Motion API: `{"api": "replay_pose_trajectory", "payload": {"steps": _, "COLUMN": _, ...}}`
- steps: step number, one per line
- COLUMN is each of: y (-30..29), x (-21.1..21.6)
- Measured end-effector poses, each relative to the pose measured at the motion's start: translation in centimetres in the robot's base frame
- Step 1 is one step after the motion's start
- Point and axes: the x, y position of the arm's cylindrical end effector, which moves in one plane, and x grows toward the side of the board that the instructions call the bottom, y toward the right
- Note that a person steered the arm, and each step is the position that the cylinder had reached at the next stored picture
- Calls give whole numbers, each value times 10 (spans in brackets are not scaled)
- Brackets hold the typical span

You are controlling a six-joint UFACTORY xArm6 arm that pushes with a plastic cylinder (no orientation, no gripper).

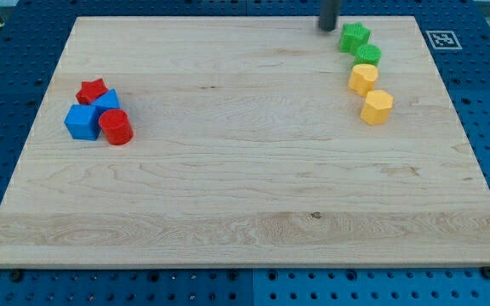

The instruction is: Place the green star to the left of green circle

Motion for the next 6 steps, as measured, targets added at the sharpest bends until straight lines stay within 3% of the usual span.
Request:
{"api": "replay_pose_trajectory", "payload": {"steps": 2, "y": 25, "x": -3}}
{"api": "replay_pose_trajectory", "payload": {"steps": 4, "y": 23, "x": 46}}
{"api": "replay_pose_trajectory", "payload": {"steps": 6, "y": -3, "x": 57}}
